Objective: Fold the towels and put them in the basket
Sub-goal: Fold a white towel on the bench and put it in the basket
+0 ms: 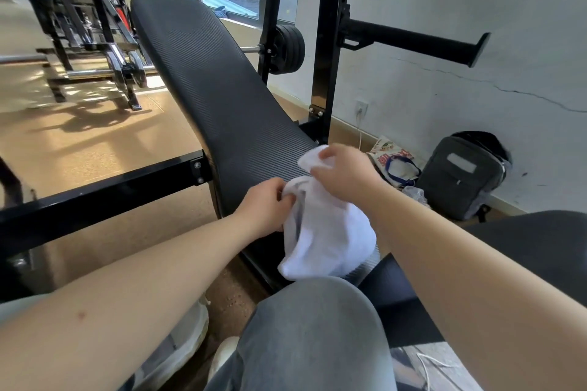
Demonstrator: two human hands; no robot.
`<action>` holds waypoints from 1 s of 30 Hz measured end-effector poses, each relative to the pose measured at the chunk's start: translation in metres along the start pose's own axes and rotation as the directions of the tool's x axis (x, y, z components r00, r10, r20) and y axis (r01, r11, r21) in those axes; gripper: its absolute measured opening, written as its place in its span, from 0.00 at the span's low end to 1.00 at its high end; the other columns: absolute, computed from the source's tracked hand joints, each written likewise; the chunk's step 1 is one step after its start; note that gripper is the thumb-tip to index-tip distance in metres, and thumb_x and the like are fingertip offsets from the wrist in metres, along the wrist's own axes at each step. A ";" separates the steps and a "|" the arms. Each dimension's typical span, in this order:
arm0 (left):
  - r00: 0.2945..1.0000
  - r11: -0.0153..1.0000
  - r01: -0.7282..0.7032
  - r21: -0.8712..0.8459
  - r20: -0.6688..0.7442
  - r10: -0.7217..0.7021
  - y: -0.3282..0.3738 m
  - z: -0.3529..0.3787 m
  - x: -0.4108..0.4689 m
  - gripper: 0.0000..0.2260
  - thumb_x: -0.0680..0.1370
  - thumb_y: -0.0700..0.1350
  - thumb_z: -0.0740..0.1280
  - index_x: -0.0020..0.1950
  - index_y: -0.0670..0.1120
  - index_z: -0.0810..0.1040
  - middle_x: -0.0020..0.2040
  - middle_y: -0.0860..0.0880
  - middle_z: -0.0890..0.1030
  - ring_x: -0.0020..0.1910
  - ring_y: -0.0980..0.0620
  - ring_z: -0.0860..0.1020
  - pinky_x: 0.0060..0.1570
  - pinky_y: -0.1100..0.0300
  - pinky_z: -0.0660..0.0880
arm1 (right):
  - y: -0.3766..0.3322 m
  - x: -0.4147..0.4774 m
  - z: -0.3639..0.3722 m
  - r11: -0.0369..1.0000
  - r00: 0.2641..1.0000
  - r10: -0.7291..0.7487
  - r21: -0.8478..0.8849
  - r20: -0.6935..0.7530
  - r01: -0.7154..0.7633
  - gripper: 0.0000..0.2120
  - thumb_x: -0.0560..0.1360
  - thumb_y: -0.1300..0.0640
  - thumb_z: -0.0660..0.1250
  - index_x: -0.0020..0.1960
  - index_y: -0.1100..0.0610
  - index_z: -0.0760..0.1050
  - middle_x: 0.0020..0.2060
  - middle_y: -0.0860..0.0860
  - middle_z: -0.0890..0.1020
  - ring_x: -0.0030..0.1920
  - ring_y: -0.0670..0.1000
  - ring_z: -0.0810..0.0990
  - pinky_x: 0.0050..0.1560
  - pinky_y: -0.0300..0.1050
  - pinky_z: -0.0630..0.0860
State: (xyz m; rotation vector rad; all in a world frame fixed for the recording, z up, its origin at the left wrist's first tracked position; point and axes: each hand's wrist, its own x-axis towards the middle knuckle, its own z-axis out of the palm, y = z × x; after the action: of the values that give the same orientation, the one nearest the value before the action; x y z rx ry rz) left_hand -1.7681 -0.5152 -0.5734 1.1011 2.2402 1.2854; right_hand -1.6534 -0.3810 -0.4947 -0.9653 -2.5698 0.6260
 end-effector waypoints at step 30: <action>0.996 0.978 -0.007 -0.209 -0.091 -0.013 0.023 -0.007 0.007 0.06 0.80 0.50 0.62 0.50 0.51 0.77 0.47 0.48 0.81 0.45 0.50 0.81 0.29 0.64 0.76 | 0.002 0.005 -0.007 0.992 0.999 -0.028 -0.124 -0.021 0.025 0.05 0.70 0.53 0.66 0.38 0.51 0.79 0.35 0.50 0.81 0.38 0.53 0.80 0.31 0.40 0.71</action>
State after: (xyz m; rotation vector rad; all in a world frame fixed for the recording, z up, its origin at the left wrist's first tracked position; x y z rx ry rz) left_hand -1.7666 -0.5074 -0.5493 0.9794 2.1086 1.5592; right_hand -1.6525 -0.3744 -0.4889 -0.9692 -2.6225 0.4506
